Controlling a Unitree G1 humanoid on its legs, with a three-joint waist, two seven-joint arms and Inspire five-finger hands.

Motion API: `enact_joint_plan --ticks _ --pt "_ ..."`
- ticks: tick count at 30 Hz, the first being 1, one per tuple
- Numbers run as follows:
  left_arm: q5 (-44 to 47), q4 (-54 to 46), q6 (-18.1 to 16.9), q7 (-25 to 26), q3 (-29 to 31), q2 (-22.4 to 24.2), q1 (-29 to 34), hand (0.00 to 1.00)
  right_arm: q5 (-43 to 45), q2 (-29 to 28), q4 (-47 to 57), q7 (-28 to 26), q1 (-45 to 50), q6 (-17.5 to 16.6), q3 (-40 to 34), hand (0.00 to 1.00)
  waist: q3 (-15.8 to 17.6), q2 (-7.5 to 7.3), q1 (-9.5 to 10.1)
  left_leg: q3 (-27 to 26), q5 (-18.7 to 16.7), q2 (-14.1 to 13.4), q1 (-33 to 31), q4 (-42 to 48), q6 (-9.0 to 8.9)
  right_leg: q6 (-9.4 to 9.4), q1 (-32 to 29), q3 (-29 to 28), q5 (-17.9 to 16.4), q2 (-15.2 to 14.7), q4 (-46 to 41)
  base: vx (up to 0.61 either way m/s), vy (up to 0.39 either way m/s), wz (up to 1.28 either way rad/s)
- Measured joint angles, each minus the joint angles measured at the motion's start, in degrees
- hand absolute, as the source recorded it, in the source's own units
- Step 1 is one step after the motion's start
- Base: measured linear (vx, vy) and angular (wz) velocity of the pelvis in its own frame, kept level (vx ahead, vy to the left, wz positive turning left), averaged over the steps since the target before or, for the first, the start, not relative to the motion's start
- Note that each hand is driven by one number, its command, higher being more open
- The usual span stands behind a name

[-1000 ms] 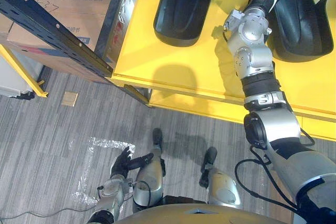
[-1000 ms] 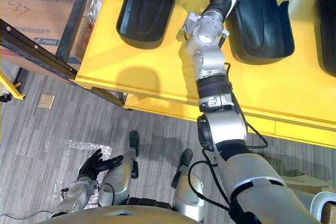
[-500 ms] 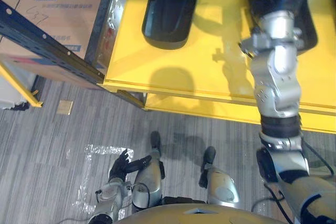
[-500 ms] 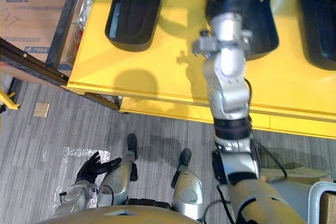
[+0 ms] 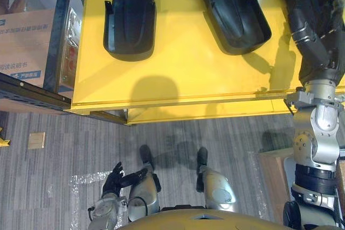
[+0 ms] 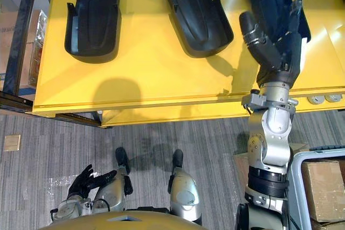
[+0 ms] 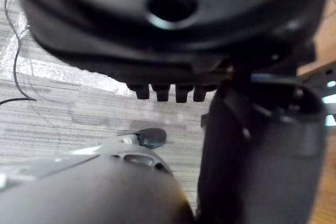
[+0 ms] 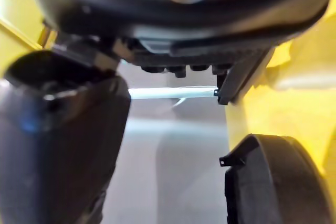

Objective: Walk over and take three plastic housings, then place them on the shelf

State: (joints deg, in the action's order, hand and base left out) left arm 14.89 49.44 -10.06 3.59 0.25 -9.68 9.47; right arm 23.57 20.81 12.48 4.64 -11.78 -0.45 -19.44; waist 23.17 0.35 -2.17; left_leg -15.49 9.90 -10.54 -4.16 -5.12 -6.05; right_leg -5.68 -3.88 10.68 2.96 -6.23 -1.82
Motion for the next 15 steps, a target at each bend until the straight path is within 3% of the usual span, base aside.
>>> enact_joint_plan --ticks 5,15 --pt "0.0 0.1 0.2 -0.1 0.0 -0.6 0.1 1.0 1.3 0.0 0.0 -4.1 3.5 -0.5 0.0 1.0 -0.5 -0.97 -0.19 -0.2 -0.1 0.0 0.0 0.0 -0.1 0.07 -0.3 -0.4 -0.2 0.0 0.0 0.0 0.001 -0.02" --pt "0.0 0.1 0.5 -0.1 -0.1 -1.6 0.3 1.0 1.6 -0.6 0.1 -6.1 8.8 -1.0 0.0 1.0 -1.3 -2.3 -0.99 -0.6 -0.1 0.0 -0.2 0.0 -0.06 0.14 -1.0 -0.9 -0.2 0.1 -0.5 0.0 0.0 -0.02"
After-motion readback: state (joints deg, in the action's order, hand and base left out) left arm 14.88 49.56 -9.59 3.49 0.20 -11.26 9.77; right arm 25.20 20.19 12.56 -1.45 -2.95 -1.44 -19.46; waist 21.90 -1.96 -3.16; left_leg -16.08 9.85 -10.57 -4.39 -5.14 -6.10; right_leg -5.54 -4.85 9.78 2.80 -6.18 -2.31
